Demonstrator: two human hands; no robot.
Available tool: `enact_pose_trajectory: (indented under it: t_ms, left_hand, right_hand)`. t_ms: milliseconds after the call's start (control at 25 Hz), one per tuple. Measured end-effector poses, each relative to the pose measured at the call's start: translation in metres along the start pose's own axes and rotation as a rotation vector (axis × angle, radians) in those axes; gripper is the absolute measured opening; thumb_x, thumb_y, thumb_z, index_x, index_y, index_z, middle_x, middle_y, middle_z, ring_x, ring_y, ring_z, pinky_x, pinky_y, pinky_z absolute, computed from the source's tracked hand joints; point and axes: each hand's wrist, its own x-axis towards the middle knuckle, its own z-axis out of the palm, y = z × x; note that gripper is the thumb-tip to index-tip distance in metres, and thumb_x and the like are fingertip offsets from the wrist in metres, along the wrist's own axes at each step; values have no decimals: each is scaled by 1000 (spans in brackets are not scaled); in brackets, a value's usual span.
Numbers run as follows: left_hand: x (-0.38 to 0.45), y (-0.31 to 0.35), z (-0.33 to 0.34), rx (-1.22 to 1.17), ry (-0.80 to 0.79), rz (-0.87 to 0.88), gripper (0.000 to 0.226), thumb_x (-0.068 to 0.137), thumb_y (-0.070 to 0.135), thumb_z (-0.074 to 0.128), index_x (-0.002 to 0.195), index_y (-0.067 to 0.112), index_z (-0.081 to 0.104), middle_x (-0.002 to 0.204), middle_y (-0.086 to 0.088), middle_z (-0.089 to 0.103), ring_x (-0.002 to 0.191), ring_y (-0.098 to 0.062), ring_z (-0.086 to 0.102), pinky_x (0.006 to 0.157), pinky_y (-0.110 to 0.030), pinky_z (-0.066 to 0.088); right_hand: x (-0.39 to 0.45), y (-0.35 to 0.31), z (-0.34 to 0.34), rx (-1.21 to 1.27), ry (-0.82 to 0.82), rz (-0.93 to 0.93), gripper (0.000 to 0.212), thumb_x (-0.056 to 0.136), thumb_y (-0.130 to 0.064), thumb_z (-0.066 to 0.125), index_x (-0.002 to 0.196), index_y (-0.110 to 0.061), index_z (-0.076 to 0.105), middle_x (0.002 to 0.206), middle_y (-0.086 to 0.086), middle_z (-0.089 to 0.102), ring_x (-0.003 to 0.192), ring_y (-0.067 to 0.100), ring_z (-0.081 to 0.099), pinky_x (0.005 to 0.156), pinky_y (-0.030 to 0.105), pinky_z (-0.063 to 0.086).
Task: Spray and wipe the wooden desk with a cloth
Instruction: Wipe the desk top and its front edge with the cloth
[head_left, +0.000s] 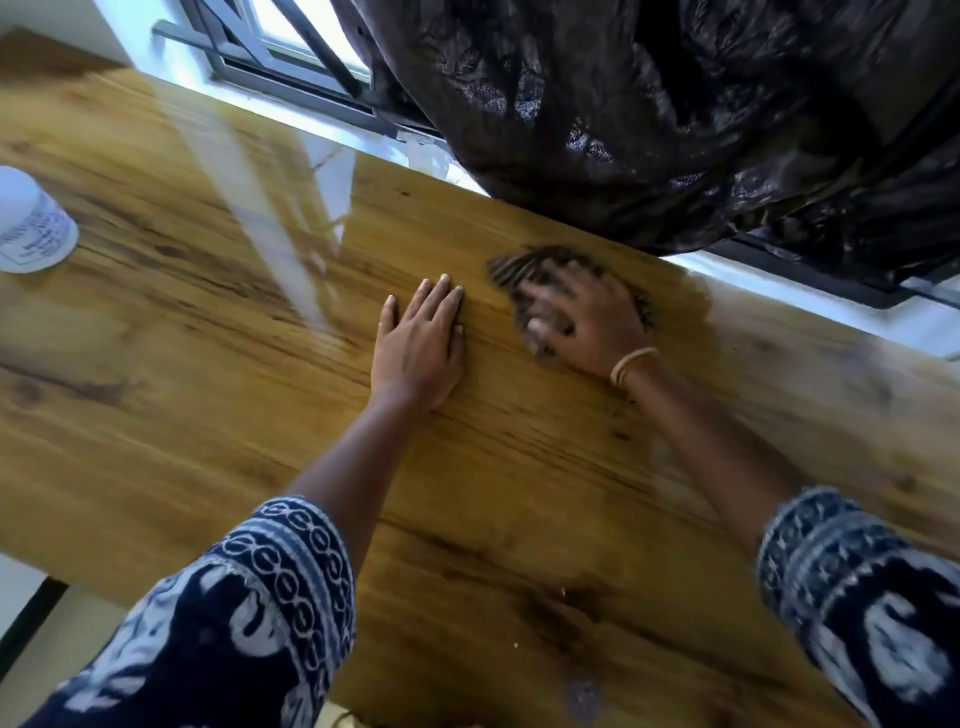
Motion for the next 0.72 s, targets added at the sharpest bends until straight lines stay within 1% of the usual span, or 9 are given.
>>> enact_pose_trajectory:
  t_ms: [120,200,240,280,360,400,480,560,720]
  left_hand:
    - [-1,0,0,11,29,4,52,100,36,31,151,24,35,160,4,27,149,-13,19,119,-48,14]
    - [0,0,0,0,33,1,52,100,36,30,150,25,34,160,5,27,149,-13,20,119,-47,15]
    - [0,0,0,0,31,-3,52,100,36,30,151,26,34,160,5,27,149,-12,20,120,-47,15]
    - [0,0,-1,5,31,-8,53,99,37,30,151,26,34,160,6,27,149,-12,20,120,-47,15]
    - [0,1,-1,20,25,-14,54,99,37,28,151,26,34,160,6,28,149,-11,20,120,-47,15]
    - [1,1,0,24,23,-15,54,98,38,27,151,26,34,160,7,28,149,-11,19,120,-47,15]
    - [1,1,0,22,17,-21,54,98,38,27,151,26,34,160,8,28,149,-10,18,120,-47,14]
    - [0,0,0,9,19,-22,53,99,37,30,151,28,33,160,8,27,149,-10,18,120,-46,14]
    - [0,-1,0,-14,19,-17,51,101,37,31,151,28,32,160,7,26,149,-11,17,121,-47,13]
  right_hand:
    - [43,45,-8,54,65,544,59,87,-66,31,139,-45,48,151,4,43,141,27,36,116,50,21]
    - [61,27,-4,95,58,822,53,90,-59,33,137,-42,49,152,6,41,141,32,32,117,57,12]
    - [68,7,1,96,53,835,52,91,-57,35,139,-41,48,154,6,37,142,36,28,116,60,9]
    - [75,-17,5,93,65,748,53,92,-56,36,141,-41,46,157,6,34,143,38,26,116,61,8]
    - [87,-58,15,53,76,405,54,91,-57,38,143,-42,45,158,3,34,143,37,28,115,59,13]
    - [93,-68,16,42,35,237,54,91,-58,38,143,-45,44,158,0,35,144,34,29,117,56,15]
    - [102,-60,10,37,-44,49,54,91,-61,36,143,-49,41,159,-4,34,146,27,29,118,49,16]
    - [97,-31,7,46,4,128,55,89,-64,37,141,-51,43,158,-5,34,146,24,30,117,47,17]
    - [23,36,7,49,128,635,55,90,-63,38,142,-46,44,159,3,33,145,30,29,117,53,15]
